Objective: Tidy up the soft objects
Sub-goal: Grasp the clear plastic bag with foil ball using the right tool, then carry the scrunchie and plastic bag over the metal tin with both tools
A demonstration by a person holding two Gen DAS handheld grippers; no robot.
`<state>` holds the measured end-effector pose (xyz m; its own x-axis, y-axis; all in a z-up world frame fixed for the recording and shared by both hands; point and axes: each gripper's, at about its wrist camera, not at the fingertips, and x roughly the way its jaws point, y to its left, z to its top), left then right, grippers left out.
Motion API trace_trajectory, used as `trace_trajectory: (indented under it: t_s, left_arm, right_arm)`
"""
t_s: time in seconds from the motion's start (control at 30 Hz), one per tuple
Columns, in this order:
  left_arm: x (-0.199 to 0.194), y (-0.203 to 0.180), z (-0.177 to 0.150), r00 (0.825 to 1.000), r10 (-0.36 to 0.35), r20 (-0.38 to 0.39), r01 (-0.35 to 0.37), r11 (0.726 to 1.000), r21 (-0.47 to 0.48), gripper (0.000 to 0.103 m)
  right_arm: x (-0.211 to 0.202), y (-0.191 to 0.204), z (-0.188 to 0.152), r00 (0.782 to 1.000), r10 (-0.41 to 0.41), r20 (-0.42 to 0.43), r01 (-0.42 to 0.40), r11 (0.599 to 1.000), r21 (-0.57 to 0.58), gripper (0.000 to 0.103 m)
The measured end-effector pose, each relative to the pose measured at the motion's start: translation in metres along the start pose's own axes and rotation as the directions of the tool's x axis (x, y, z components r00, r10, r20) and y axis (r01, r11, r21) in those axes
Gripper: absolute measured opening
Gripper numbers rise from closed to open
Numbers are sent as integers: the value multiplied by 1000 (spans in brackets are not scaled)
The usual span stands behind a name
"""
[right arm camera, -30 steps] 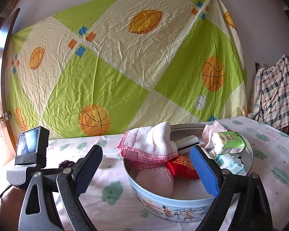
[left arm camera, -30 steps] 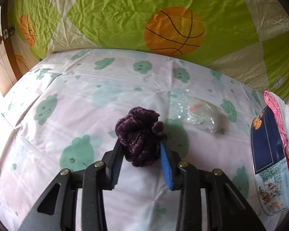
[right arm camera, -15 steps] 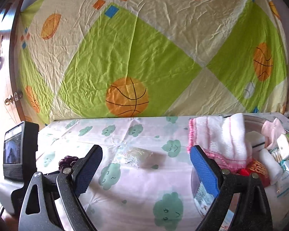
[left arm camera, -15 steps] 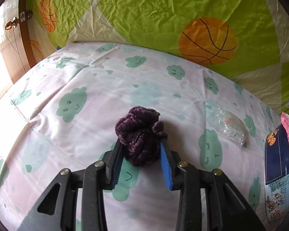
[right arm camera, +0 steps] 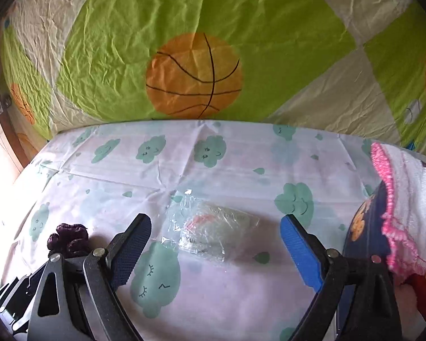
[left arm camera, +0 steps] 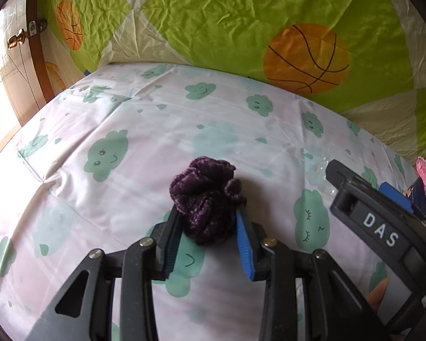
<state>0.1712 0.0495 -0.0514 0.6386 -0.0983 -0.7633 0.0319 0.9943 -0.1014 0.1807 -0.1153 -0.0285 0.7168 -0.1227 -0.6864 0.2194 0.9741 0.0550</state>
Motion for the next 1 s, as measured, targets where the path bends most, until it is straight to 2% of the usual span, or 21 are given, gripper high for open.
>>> trace_trajectory:
  t_s: [0.13,0.2,0.3,0.43,0.57,0.8,1.0]
  left_arm:
    - [0,-1,0,1000,7,-2,-7,1000,6,36]
    - [0,-1,0,1000,9,-2,-9,1000,7,36]
    - [0,-2,1,1000,9,-3,-9,1000,7,36]
    - [0,-2,1,1000,8,-3,-8,1000,4,36]
    - [0,-2,1,1000,5,-3,-5,1000,0,36]
    - [-1,2,0,1000,-27,3,27,999,-19,35]
    - [-11,7,-2,996,-66,57,68,997,-39,35]
  right_arm:
    - [21,-2,1,995,7,-99,-4,1000,29,93]
    - [29,0,2,990,7,-138,-4,1000,21,87]
    - [29,9,3,990,-20,-143,17,1000,-23,77]
    - [26,16,3,991,-24,-133,16,998,-59,54]
    - [23,15,3,992,0,-125,-7,999,-54,44]
    - [-22,3,-6,999,18,33,-18,1000,-22,42]
    - [-73,-6,-29,983,-13,182,17,1000,-19,42]
